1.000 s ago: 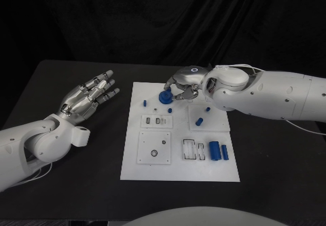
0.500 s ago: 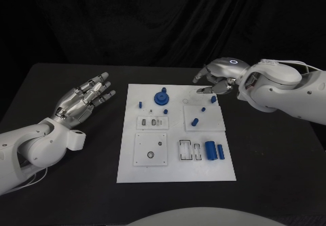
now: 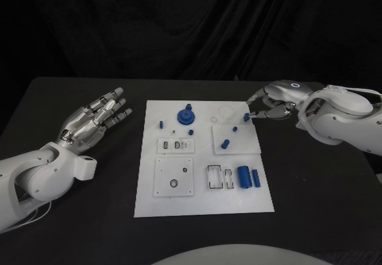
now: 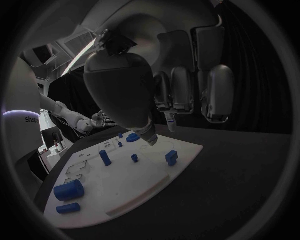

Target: Assemble the parts on the task board

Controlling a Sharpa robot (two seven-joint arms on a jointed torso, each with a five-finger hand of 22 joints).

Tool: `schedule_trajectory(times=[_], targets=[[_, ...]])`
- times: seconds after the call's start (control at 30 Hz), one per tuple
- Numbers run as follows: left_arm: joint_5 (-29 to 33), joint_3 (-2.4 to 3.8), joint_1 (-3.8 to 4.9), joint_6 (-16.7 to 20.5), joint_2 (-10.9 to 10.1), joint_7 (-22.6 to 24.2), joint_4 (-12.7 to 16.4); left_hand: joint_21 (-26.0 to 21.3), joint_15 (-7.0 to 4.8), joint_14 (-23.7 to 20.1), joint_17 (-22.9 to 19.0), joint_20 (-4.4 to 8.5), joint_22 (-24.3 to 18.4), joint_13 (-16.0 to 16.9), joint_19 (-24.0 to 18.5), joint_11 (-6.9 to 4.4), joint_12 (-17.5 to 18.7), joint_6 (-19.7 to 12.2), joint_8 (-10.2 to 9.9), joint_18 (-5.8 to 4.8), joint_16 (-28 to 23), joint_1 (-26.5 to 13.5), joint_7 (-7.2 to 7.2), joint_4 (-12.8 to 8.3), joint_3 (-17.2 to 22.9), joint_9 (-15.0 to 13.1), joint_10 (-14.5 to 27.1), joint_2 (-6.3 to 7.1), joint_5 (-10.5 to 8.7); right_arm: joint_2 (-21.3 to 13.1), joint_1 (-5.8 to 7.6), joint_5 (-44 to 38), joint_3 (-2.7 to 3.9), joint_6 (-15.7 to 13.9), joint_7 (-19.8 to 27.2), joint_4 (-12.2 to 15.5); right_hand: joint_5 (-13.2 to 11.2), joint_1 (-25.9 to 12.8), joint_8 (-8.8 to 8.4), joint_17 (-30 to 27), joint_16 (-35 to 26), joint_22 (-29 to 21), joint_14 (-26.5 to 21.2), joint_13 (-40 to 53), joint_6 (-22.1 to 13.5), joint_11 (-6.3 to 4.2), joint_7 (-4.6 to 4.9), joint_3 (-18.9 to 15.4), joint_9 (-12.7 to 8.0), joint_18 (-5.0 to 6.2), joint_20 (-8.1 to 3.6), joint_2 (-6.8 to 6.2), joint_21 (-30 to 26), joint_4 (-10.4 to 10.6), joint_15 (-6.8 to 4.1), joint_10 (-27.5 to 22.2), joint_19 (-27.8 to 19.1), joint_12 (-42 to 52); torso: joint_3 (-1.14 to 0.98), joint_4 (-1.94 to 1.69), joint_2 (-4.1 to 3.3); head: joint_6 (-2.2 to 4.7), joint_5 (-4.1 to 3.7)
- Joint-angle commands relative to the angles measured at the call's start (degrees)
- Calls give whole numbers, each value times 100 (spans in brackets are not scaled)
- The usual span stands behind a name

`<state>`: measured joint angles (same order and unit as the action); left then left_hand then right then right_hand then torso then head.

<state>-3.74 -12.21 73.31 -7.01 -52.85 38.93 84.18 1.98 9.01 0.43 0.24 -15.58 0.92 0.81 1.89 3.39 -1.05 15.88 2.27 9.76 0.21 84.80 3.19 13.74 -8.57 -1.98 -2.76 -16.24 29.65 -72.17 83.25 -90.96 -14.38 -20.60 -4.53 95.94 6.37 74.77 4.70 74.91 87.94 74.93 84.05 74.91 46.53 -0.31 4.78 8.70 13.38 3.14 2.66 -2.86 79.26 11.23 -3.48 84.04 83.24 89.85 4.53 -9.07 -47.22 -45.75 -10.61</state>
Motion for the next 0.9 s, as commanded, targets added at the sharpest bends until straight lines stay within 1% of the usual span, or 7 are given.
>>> schedule_trajectory(times=[0.03, 0.13, 0.2, 0.23, 0.37, 0.63, 0.9], targets=[[25, 5, -16, -70, 10, 176, 3, -9, 35, 3, -5, -48, -4, -5, -7, 6, 38, -42, -12, 57, 0, 57, 15, 11, 30, -6, 22, -3, 26, -19, -36, 6, 4, -158, -177, 5, -31, 3, -28, 1233, -39, 824, 499, 1509, -38, -4, -4, -6, -8, -11, 4, -61, -17, 37, -27, 596, 20, 15, -13, 20, -7, -26, 13], [25, 5, -18, -70, 10, 174, 0, -9, 35, 3, -5, -48, -4, -5, -7, 6, 38, -42, -12, 57, 0, 57, 15, 11, 30, -6, 22, -3, 26, -22, -84, 6, 4, -124, -212, -4, -48, 3, -31, 1222, -49, 818, 495, 1509, -40, -4, -4, -13, -10, -8, 4, -67, -29, 49, -27, 596, 14, 15, -22, 19, -9, -32, 13], [25, 5, -20, -72, 10, 172, -2, -9, 35, 3, -5, -48, -4, -5, -7, 6, 38, -42, -12, 57, 0, 57, 15, 11, 30, -6, 22, -3, 26, -13, -116, 6, 4, -106, -237, -26, -51, 5, -32, 1218, -52, 815, 494, 1509, -41, -4, -3, -14, -11, -6, 3, -69, -35, 50, -27, 596, 10, 15, -20, 8, -6, -37, 2], [25, 5, -20, -73, 10, 170, -3, -9, 35, 3, -5, -48, -4, -5, -7, 6, 38, -42, -12, 57, 0, 57, 15, 11, 30, -6, 22, -3, 26, -2, -131, 6, 4, -94, -250, -45, -52, 8, -32, 1214, -56, 815, 492, 1509, -41, -3, -2, -14, -11, -7, 3, -70, -34, 49, -28, 596, 11, 15, -13, 1, -4, -40, -2], [25, 5, -22, -79, 9, 162, -5, -8, 40, 3, -5, -52, -3, -6, -5, 7, 39, -49, -12, 57, 0, 56, 17, 5, 43, -6, 26, -2, 27, 47, -170, 6, 4, -29, -303, -116, -53, 37, -36, 1203, -67, 808, 488, 1509, -43, 0, 4, -12, -15, -3, 4, -79, -50, 44, -27, 596, 2, 15, -8, -3, -7, -45, -3], [25, 5, -24, -86, -3, 150, -1, -8, 40, 3, -5, -52, -3, -6, -5, 7, 39, -49, -12, 57, 0, 56, 17, 5, 43, -6, 26, -2, 27, 198, -259, 6, 4, 24, -356, -273, -57, 120, -35, 1177, -93, 791, 478, 1509, -28, 13, 23, -7, -19, 5, 8, -99, -87, 28, -18, 596, -18, 15, -2, 21, -10, -52, 12], [25, 5, -26, -89, -22, 148, 3, -7, 44, 4, -5, -54, -3, -6, -4, 7, 39, -49, -12, 57, 1, 55, 19, 2, 51, -6, 26, -2, 27, 326, -318, 6, 5, -28, -352, -385, -50, 199, -20, 1154, -116, 789, 469, 1509, 12, 24, 38, 6, -15, 6, 14, -99, -100, 10, -10, 596, -22, 15, -7, 9, -6, -64, 8]])
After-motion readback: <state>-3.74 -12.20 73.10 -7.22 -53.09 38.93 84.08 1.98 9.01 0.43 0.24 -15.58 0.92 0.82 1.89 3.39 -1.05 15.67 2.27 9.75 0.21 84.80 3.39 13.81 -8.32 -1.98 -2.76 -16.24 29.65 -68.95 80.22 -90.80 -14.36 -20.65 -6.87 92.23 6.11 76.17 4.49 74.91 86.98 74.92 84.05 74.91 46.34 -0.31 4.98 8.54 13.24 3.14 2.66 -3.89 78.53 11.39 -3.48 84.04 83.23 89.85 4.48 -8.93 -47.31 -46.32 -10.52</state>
